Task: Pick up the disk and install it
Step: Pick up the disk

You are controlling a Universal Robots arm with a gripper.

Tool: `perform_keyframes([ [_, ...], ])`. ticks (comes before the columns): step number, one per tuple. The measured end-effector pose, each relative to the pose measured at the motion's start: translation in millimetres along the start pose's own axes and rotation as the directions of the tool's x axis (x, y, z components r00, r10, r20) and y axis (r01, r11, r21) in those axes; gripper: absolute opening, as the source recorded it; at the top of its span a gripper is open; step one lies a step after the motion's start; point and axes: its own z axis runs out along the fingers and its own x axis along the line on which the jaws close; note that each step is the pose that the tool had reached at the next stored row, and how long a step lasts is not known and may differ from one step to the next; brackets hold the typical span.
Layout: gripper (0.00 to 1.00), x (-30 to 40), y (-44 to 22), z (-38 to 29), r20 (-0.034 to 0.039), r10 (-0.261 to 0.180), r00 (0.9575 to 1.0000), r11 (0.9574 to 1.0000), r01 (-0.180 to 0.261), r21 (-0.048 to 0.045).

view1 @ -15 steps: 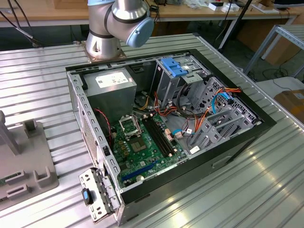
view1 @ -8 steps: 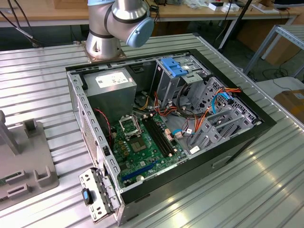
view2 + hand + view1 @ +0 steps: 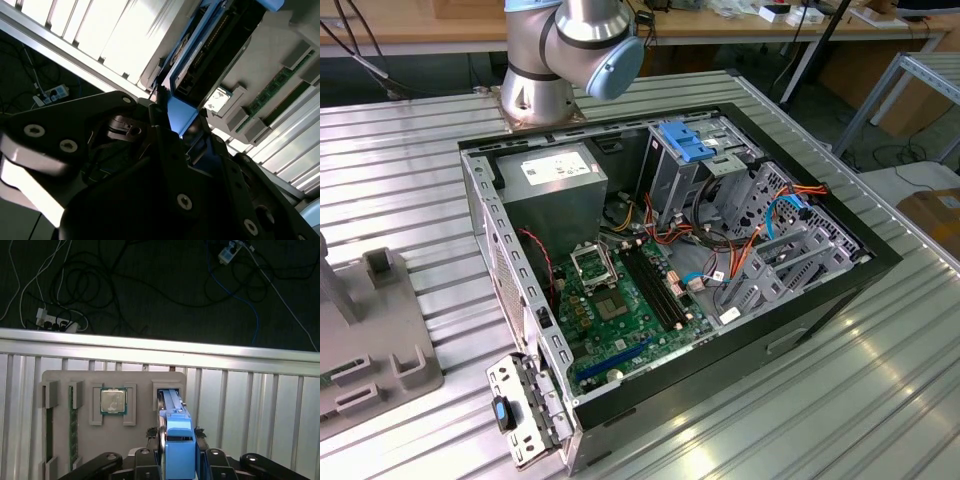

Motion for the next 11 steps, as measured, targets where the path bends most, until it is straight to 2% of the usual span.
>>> perform_keyframes([
  [11,0.37,0.0,-0.1,-0.3,0.0,-0.015,0.9999,0.9999,0.015,-0.0008],
])
